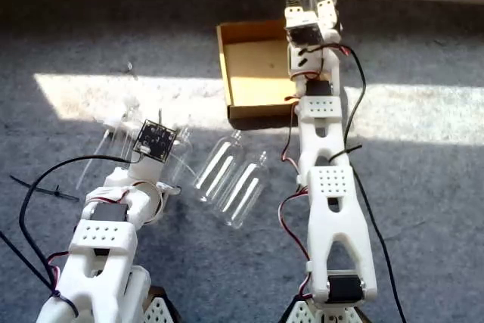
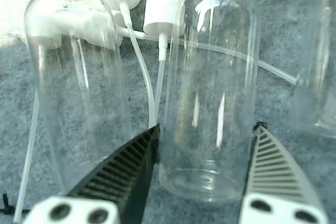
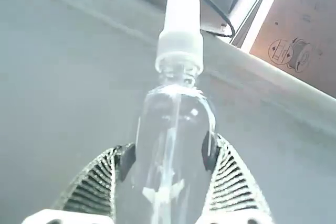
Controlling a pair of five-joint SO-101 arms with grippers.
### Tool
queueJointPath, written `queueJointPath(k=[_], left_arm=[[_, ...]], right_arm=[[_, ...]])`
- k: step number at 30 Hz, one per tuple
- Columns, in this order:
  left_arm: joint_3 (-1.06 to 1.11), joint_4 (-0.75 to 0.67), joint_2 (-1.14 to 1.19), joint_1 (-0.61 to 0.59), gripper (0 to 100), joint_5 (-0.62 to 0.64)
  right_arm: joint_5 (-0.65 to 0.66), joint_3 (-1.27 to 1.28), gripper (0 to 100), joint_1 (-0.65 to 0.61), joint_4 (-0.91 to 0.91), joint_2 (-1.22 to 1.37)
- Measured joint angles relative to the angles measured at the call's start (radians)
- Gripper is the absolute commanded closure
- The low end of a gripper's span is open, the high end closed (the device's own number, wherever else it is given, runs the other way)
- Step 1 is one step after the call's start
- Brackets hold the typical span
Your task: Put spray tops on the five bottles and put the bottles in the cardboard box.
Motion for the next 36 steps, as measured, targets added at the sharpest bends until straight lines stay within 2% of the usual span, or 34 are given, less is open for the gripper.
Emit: queueJointPath(k=[3,8,11,14,17,20,24,27,30,34,36], left_arm=[[0.0,0.0,0.0,0.0,75,0.0],[0.0,0.0,0.0,0.0,75,0.0],[0.0,0.0,0.0,0.0,75,0.0],[0.0,0.0,0.0,0.0,75,0.0],[0.0,0.0,0.0,0.0,75,0.0],[0.0,0.0,0.0,0.0,75,0.0],[0.0,0.0,0.0,0.0,75,0.0],[0.0,0.0,0.0,0.0,75,0.0],[0.0,0.0,0.0,0.0,75,0.0],[0.0,-0.012,0.0,0.0,75,0.0],[0.006,-0.02,0.0,0.0,75,0.0]], right_arm=[[-0.003,0.0,99.4,0.0,-0.008,0.014],[-0.149,0.037,99.4,0.0,-0.009,0.048],[-0.187,0.035,99.4,-0.003,-0.029,0.087],[-0.186,0.018,99.4,-0.014,-0.133,0.155],[-0.046,0.012,99.4,-0.037,-0.281,0.169],[0.098,0.0,99.4,-0.061,-0.293,0.173],[0.153,0.0,99.4,-0.064,-0.114,0.17],[0.109,0.0,99.4,-0.054,0.103,0.132],[-0.072,0.002,99.4,-0.021,0.407,0.009],[-0.442,0.002,99.4,0.048,0.85,-0.262],[-0.532,0.0,99.4,0.074,1.022,-0.402]])
